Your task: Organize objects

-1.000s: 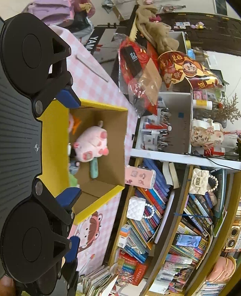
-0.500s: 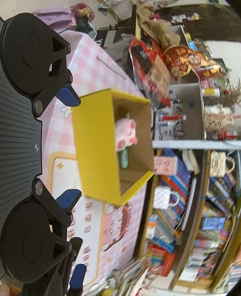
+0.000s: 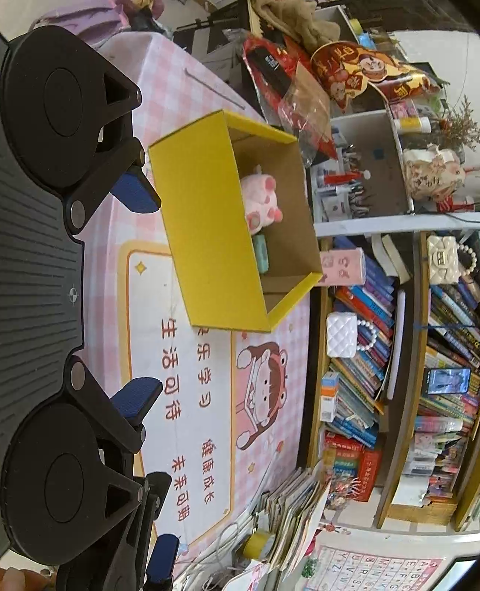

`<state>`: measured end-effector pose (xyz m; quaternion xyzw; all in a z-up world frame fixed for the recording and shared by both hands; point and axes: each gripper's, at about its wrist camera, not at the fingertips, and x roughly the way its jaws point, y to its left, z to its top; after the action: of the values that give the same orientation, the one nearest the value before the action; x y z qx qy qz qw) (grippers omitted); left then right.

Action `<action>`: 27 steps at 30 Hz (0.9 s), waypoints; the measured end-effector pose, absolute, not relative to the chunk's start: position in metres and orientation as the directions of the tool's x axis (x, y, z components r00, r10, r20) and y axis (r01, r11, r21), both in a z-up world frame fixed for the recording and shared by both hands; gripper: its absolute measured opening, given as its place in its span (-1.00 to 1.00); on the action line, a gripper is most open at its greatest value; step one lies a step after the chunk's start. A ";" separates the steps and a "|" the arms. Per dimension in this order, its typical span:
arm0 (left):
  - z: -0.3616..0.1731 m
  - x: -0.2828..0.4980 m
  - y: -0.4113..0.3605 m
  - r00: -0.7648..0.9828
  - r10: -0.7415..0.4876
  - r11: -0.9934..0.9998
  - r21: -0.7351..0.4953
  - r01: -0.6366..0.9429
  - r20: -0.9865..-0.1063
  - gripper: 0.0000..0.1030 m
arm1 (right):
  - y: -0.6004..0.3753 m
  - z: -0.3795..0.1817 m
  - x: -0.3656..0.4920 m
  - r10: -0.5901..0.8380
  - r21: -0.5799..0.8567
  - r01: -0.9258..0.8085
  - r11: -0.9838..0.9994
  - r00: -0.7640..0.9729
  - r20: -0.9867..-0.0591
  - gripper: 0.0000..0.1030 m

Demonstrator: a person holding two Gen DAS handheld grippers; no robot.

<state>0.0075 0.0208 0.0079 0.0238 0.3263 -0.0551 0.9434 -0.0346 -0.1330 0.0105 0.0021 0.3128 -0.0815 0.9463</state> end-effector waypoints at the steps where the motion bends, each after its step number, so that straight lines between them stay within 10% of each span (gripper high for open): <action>1: 0.007 0.008 0.018 0.779 -0.090 0.993 0.007 0.121 -0.621 0.89 | -0.136 0.011 -0.035 -0.162 -0.052 0.163 0.985 0.790 -0.591 0.20; 27: 0.001 0.001 -0.009 0.745 0.031 0.993 0.106 0.054 -0.666 0.95 | -0.150 0.006 -0.046 -0.261 -0.100 0.253 0.962 0.753 -0.604 0.74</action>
<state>0.0005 -0.0090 0.0008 0.0591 0.3567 -0.0062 0.9323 -0.0464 -0.1500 0.0061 -0.0058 0.3234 -0.1373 0.9362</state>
